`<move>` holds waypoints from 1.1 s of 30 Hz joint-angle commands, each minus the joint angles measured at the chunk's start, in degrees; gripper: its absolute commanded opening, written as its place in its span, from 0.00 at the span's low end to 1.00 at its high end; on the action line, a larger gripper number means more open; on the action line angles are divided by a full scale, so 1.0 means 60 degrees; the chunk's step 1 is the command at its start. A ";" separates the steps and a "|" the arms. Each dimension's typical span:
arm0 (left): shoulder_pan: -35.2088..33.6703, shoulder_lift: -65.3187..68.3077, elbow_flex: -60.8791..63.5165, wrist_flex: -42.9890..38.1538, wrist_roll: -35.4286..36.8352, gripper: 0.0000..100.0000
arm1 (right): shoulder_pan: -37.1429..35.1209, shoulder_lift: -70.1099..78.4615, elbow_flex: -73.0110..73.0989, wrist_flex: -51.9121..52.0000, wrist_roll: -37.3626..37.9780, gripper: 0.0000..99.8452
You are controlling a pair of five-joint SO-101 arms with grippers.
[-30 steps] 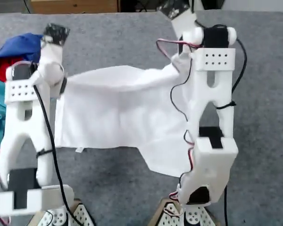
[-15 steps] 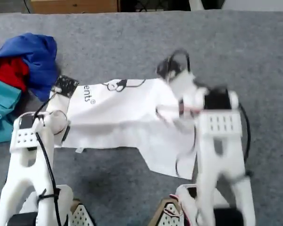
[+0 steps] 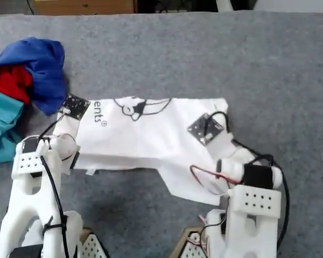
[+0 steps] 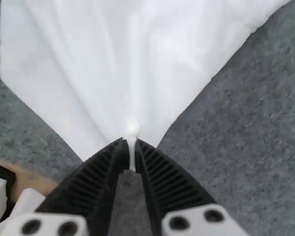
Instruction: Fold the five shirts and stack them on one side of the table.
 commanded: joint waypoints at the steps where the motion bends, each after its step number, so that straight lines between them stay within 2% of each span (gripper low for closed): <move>1: -0.0227 -0.0249 -0.0051 -0.0073 -0.0103 0.03 | 0.0147 -0.0125 0.0095 -0.0176 0.0322 0.01; 5: -0.0271 -0.0234 -0.0051 0.0103 -0.0894 0.03 | -0.0234 -0.0125 0.0183 -0.0176 0.0322 0.01; 9: -0.0286 -0.0220 -0.0037 0.0103 -0.1070 0.03 | -0.0234 -0.0125 0.0183 -0.0117 0.0410 0.01; 15: -0.0256 -0.0220 0.0051 0.0132 -0.1070 0.04 | -0.0220 -0.0110 0.0374 0.0132 0.1582 0.02; 17: -0.0359 -0.0322 -0.0095 0.0454 -0.1084 0.09 | -0.0176 -0.0110 0.0271 0.0205 0.1626 0.06; 20: -0.0696 -0.0322 -0.0813 0.1392 -0.1040 0.19 | -0.0220 -0.0125 -0.0139 0.0674 0.1641 0.17; 24: -0.1223 -0.0322 -0.2205 0.2505 -0.1084 0.20 | -0.0205 -0.0081 -0.1048 0.1099 0.2051 0.26; 26: -0.1341 -0.0322 -0.3011 0.3150 -0.1187 0.20 | -0.0205 -0.0051 -0.1546 0.1187 0.2051 0.25; 28: -0.1355 -0.0322 -0.3861 0.3634 -0.1626 0.19 | -0.0234 -0.0037 -0.2000 0.1114 0.2022 0.19; 29: -0.1355 -0.0322 -0.4227 0.3824 -0.1700 0.16 | -0.0278 0.0037 -0.2220 0.0996 0.1875 0.14; 31: -0.1238 -0.0220 -0.4857 0.3766 -0.1451 0.02 | -0.0733 0.0418 -0.2571 0.0689 0.1201 0.01; 33: -0.1033 -0.0190 -0.4945 0.3370 -0.0777 0.05 | -0.1348 0.1106 -0.2821 0.0469 0.0352 0.05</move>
